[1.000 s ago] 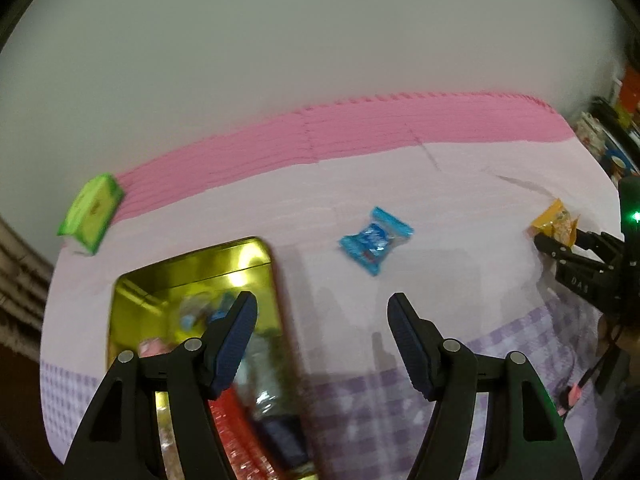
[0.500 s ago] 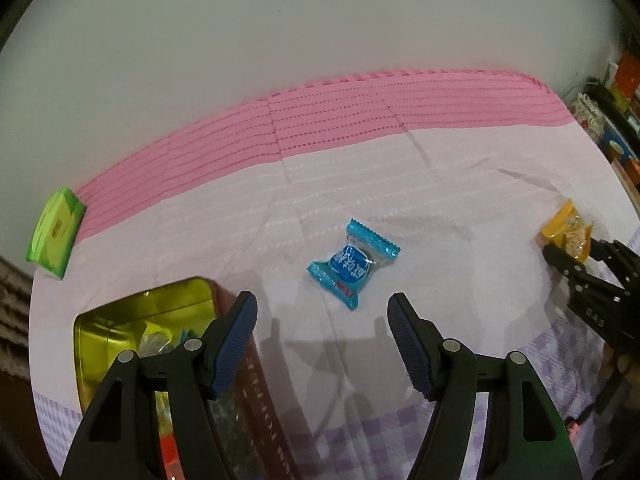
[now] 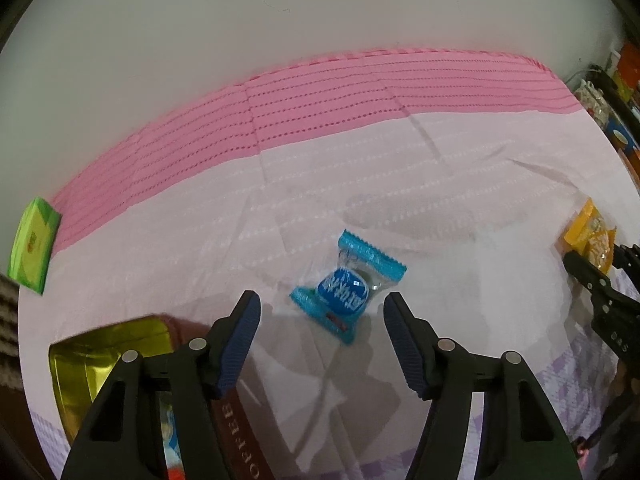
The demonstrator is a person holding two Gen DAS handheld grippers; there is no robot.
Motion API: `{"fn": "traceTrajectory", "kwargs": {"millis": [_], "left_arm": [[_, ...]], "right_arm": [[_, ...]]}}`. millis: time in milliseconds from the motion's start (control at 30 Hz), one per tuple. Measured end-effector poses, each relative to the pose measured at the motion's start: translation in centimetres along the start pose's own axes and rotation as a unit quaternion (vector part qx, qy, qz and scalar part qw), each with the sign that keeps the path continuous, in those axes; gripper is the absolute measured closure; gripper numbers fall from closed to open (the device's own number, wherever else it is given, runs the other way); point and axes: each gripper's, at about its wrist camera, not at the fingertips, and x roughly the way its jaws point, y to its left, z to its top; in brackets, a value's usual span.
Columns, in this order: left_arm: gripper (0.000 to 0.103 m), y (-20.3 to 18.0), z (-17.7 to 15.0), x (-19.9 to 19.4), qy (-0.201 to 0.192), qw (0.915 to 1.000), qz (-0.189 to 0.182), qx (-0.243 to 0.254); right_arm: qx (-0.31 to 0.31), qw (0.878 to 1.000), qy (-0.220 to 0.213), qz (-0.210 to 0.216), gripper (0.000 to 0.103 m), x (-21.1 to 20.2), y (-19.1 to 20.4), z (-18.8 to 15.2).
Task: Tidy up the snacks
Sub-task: 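Grasp the light-blue wrapped candy with the left gripper, then carry the light-blue candy into the gold tray and open the left gripper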
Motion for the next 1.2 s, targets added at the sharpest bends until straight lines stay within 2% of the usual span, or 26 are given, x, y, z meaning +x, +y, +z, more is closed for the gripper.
{"fn": "traceTrajectory", "kwargs": {"millis": [333,500,733,1000,1200], "left_arm": [[0.057,-0.4,1.5,1.8,0.017,0.9996,-0.012,-0.018],[0.072,-0.8,0.7,2.1,0.024,0.9992,-0.017,-0.027],[0.074,-1.5,-0.3,1.5,0.036,0.9992,-0.007,-0.018],[0.075,-2.3,-2.6,-0.1,0.051,0.9984,-0.017,-0.018],[0.075,-3.2,-4.2,-2.2,0.046,0.9984,-0.025,-0.021]], "right_arm": [[0.0,1.0,0.0,-0.001,0.053,0.0,0.0,0.0],[0.0,1.0,0.0,-0.001,0.053,0.0,0.0,0.0],[0.0,1.0,0.0,0.0,0.053,0.0,0.0,0.1],[0.0,1.0,0.001,0.0,0.053,0.0,0.0,0.0],[0.0,1.0,0.001,0.0,0.053,0.0,0.0,0.0]]}}
